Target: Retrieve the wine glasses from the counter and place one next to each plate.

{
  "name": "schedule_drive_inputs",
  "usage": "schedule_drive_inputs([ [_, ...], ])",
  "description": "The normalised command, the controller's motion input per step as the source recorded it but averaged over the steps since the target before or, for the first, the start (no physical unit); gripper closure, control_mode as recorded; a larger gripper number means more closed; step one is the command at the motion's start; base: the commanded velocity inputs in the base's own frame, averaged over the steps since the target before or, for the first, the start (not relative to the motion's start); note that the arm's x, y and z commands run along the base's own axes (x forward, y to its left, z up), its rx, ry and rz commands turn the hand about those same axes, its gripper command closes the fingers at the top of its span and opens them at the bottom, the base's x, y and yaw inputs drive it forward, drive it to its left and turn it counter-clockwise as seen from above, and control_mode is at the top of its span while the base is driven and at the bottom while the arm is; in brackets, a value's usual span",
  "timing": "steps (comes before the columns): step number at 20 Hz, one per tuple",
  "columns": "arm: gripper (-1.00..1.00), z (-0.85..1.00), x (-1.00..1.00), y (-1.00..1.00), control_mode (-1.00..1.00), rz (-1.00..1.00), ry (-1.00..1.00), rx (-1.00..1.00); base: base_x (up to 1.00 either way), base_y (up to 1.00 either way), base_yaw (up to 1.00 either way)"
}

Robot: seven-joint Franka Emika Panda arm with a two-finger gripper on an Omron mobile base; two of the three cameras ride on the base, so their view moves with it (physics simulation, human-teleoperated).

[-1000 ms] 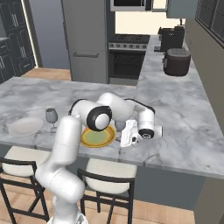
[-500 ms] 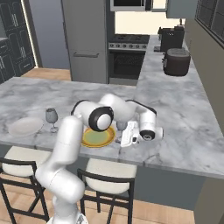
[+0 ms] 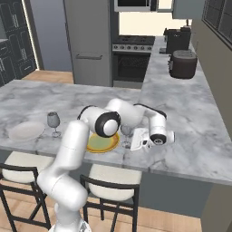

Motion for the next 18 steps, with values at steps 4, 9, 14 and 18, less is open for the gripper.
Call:
schedule_drive_inputs([
  [4, -1.00, -0.01, -0.05, -0.38, -1.00, -0.16, 0.02, -0.18, 0.00, 0.00, 0.00],
  [9, -1.00, 0.43, -0.69, -0.23, -1.00, -0.16, -0.19, -0.05, 0.00, 0.00, 0.00],
  [14, -1.00, 0.96, -0.87, 0.00, -1.00, -0.08, -0.29, 0.00, 0.00, 0.00, 0.00],
  [18, -1.00, 1.00, -0.65, 0.09, -1.00, 0.00, -0.19, 0.00, 0.00, 0.00, 0.00],
])
